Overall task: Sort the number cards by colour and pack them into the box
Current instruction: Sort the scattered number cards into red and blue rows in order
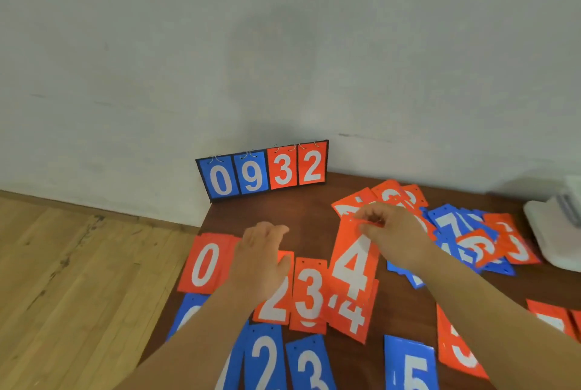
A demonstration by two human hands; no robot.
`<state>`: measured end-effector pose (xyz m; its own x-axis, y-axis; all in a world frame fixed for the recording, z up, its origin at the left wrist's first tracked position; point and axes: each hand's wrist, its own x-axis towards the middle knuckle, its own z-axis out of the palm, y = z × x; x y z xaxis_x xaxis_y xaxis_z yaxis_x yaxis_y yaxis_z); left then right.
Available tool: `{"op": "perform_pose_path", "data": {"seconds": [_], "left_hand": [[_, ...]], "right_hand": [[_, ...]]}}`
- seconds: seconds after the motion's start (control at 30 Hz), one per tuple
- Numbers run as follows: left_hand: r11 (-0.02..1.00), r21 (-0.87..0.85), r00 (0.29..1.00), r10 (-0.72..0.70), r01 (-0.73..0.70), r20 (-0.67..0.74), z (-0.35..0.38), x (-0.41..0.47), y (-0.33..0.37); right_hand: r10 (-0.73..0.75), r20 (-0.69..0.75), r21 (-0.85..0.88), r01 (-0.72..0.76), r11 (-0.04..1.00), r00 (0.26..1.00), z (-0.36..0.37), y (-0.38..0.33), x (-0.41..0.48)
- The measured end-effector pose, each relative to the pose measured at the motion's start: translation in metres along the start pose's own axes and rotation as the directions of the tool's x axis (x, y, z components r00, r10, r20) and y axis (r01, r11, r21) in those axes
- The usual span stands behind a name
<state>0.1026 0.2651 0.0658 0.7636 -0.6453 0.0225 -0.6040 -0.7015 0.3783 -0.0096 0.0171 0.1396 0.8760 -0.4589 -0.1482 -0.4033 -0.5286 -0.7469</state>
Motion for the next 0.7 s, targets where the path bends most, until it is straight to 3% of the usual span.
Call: {"op": "perform_pose_path", "data": {"seconds": [0.33, 0.7], "left_hand": [[0.997, 0.027, 0.987, -0.076, 0.073, 0.143, 0.050, -0.035, -0.013], [0.990, 0.055, 0.970, -0.135, 0.126, 0.201, 0.048, -0.056, -0.035]], "right_hand": [[0.209, 0.128, -0.035, -0.206, 0.978, 0.969, 0.064, 0.104, -0.023], [0.282, -0.017, -0.215, -0.279, 0.936, 0.959, 0.081, 0.113, -0.025]]}}
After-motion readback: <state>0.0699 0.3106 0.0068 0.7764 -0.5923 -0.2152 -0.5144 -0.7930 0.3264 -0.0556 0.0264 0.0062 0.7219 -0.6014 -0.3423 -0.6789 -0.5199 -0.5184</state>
